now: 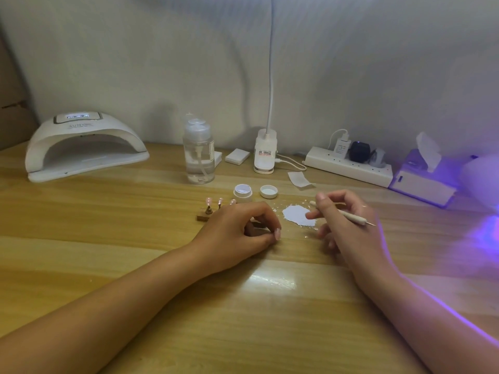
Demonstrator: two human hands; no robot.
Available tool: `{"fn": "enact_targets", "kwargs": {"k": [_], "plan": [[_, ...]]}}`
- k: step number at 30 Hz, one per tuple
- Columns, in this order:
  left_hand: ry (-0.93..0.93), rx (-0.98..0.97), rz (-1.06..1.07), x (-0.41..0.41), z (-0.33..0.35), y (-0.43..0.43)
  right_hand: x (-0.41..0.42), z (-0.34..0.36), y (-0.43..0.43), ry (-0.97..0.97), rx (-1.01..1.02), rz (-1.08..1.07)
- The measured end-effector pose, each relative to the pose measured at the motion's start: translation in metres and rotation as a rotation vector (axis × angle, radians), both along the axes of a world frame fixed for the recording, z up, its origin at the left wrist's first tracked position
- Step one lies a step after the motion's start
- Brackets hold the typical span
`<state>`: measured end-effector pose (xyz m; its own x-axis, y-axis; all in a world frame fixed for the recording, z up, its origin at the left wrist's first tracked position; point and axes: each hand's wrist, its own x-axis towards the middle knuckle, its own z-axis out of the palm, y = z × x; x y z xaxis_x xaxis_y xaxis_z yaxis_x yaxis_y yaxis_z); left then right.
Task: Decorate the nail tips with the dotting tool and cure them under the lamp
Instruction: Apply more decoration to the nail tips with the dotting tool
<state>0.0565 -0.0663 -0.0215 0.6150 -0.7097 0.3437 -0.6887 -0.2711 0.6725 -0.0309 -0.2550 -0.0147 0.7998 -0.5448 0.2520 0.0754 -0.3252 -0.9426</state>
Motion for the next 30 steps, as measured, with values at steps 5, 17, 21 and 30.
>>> {"fn": "enact_targets", "kwargs": {"k": [5, 17, 21, 30], "plan": [[-0.003, 0.011, 0.004, 0.0, 0.0, 0.0, 0.0, -0.003, -0.002, 0.059, -0.005, -0.02], [-0.042, 0.051, 0.032, -0.001, 0.0, 0.0, 0.002, -0.004, -0.001, 0.157, -0.124, -0.054], [-0.052, 0.049, 0.037, -0.001, -0.001, 0.0, 0.003, -0.003, -0.002, 0.174, -0.127, -0.063], [-0.057, 0.05, 0.019, -0.001, -0.001, 0.0, -0.003, 0.008, 0.003, -0.054, 0.046, -0.036]]}}
